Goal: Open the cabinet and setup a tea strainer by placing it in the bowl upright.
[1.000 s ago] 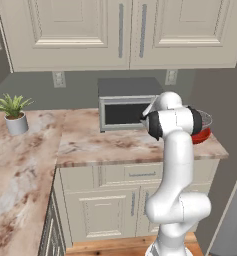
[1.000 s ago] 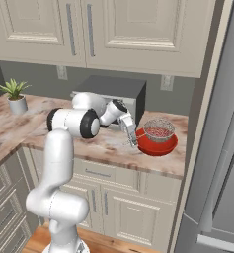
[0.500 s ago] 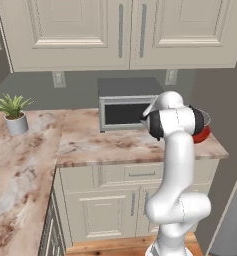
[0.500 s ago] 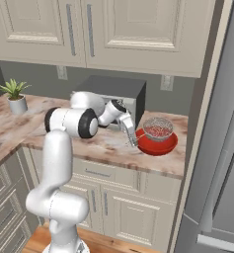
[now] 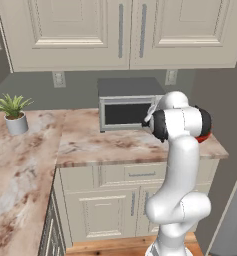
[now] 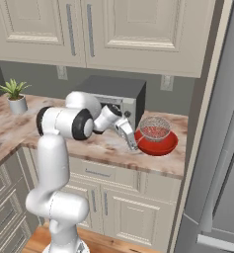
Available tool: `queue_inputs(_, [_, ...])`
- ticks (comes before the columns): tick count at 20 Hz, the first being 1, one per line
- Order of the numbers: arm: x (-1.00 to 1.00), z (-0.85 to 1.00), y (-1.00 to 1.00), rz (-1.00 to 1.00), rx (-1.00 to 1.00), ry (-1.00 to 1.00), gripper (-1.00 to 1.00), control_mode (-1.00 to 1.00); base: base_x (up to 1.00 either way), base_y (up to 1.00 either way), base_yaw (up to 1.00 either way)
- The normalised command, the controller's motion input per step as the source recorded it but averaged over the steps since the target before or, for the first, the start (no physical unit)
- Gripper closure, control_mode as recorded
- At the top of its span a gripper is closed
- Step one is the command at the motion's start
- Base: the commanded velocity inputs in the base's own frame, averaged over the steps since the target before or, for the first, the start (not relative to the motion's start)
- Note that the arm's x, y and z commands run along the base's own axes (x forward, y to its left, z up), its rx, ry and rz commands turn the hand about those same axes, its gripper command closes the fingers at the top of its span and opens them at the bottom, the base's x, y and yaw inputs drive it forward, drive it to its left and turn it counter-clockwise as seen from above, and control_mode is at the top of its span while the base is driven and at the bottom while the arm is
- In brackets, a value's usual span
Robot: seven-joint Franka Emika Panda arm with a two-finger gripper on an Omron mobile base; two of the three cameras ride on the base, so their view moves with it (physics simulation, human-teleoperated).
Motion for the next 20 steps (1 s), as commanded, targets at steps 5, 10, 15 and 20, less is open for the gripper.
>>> queue_inputs(5, [-0.2,0.05,-0.06,0.03,0.0,0.1,1.0,-1.0,0.0,0.0,0.0])
queue_inputs(10, [-0.21,0.15,0.0,0.0,-0.01,0.2,1.0,-1.0,0.0,0.0,0.0])
queue_inputs(15, [-0.19,-0.12,0.0,0.0,-0.02,0.13,1.0,-1.0,0.0,0.0,0.0])
queue_inputs(20, [-0.01,-0.32,-0.1,0.0,0.0,-0.03,1.0,-1.0,0.0,0.0,0.0])
